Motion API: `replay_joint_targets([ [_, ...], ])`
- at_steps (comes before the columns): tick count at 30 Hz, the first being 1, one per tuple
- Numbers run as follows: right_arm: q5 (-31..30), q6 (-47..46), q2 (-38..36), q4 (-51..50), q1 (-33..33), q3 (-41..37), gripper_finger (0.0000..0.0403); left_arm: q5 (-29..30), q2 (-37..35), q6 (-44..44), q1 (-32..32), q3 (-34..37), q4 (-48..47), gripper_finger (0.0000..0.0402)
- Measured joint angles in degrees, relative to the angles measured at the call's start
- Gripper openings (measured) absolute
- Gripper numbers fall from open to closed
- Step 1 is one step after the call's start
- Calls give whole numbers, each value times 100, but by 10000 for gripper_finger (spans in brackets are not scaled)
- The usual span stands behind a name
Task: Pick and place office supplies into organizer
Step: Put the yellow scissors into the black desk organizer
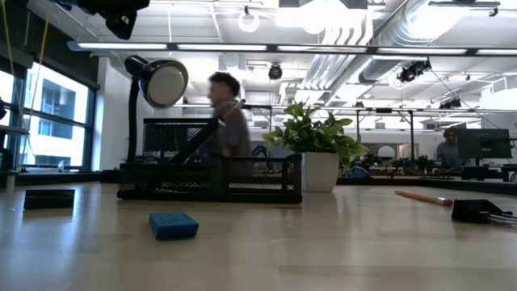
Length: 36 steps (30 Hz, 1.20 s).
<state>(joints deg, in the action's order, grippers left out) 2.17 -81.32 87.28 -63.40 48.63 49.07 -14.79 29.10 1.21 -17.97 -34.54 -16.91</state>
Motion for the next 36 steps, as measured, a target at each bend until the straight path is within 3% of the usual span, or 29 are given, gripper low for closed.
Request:
replay_joint_targets([
  [6, 387, -316, 7, 793, 129, -709, 158, 0, 2, 0, 0, 0, 0, 37],
  [12, 416, -409, -16, 973, 161, -1015, 157, 0, 2, 0, 0, 0, 0, 37],
  [19, -148, -59, 20, 1221, 125, -765, 117, 2, 2, 45, 1, 0, 0, 37],
  [27, -524, 57, 14, 1969, 42, -729, 13, 2, 2, 44, 0, 0, 2, 37],
  [36, 287, 327, -31, 1969, -409, -708, 22, 2, 2, 45, -1, 0, 2, 37],
])
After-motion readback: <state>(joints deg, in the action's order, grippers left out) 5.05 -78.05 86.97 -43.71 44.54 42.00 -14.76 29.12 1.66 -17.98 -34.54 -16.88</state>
